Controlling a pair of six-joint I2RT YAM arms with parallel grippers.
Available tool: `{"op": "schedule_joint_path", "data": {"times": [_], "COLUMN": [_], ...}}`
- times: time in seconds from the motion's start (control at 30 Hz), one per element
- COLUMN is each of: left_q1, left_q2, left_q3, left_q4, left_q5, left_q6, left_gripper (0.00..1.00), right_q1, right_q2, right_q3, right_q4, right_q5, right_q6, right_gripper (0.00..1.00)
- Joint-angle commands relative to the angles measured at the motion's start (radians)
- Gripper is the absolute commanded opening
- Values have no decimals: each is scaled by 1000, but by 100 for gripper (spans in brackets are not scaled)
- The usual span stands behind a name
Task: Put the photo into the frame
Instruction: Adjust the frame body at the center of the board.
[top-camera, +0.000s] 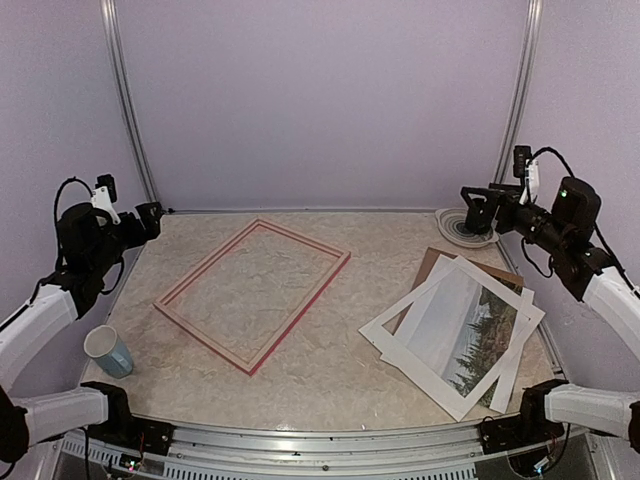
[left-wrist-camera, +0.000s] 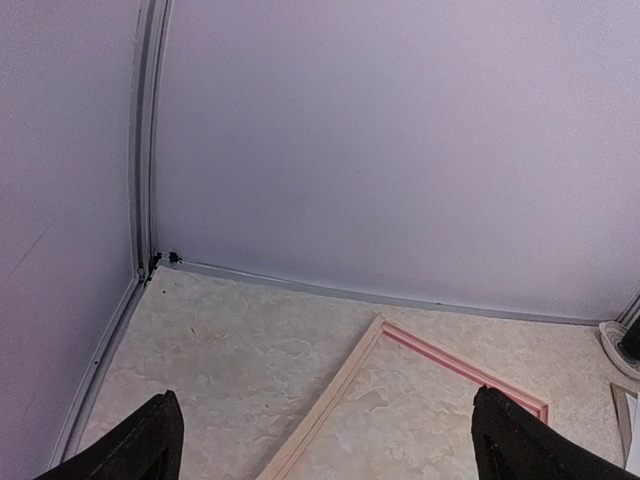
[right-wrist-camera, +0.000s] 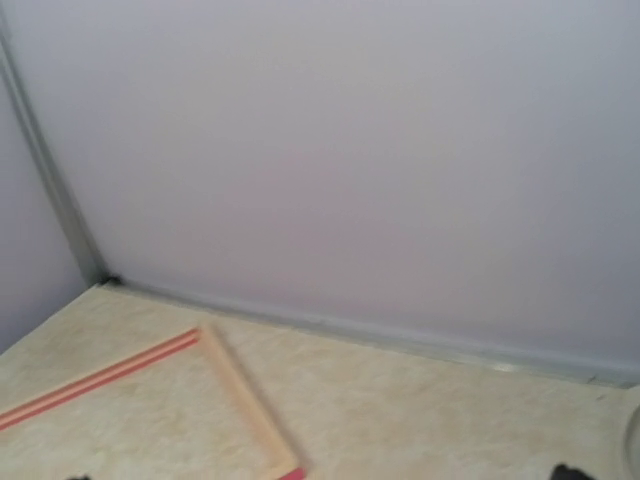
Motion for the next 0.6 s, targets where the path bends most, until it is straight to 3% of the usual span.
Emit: {"op": "schedule_joint_path", "data": {"times": [0.0,0.27,0.57], "left_q1": [8,-26,-234], "left_q2": [13,90,167], "left_q3": [22,74,166], "left_q4": [30,-34,-179], "left_q5": [42,100,70], "left_q6": [5,15,2], "left_gripper": [99,99,99], "right_q1": [-10,48,205], "right_q2": [69,223,436], "right_q3": [49,78,145], "right_q4": [-61,-144,-200], "right_q5": [-89,-128,-35], "right_q6": [29,93,128], "right_gripper": [99,99,99]}}
